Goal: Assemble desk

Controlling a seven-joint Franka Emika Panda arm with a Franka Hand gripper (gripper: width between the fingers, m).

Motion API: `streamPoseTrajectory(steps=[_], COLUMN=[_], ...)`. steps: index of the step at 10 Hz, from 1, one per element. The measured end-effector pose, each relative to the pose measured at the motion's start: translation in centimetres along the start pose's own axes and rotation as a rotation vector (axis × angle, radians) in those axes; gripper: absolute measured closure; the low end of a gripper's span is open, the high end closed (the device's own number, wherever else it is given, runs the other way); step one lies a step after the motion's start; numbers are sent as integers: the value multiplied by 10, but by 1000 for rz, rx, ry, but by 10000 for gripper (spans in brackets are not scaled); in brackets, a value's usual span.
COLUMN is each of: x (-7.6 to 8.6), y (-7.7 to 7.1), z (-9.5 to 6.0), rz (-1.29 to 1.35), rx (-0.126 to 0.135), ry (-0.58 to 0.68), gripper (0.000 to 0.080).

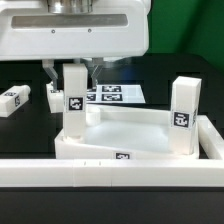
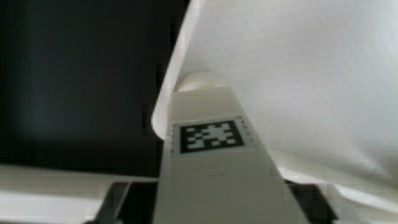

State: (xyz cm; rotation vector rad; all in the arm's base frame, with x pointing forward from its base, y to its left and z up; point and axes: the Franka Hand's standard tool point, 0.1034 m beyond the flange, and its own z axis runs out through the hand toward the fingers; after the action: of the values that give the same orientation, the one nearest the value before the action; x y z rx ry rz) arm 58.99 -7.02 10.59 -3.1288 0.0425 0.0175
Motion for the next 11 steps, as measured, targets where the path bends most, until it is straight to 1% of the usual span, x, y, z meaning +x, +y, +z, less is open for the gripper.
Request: streamPoseTrajectory(steps=[2,3,5,7,11], x=[-2,-3,-2,-2,-2], y=[-2,-2,-3,-5,-7], z=[4,5,5,5,6], rz=[199,303,403,569,769], rx=[18,22,22,26,27], ry=[-5,-7,-7,-9,-13], gripper=[497,500,502,502,499])
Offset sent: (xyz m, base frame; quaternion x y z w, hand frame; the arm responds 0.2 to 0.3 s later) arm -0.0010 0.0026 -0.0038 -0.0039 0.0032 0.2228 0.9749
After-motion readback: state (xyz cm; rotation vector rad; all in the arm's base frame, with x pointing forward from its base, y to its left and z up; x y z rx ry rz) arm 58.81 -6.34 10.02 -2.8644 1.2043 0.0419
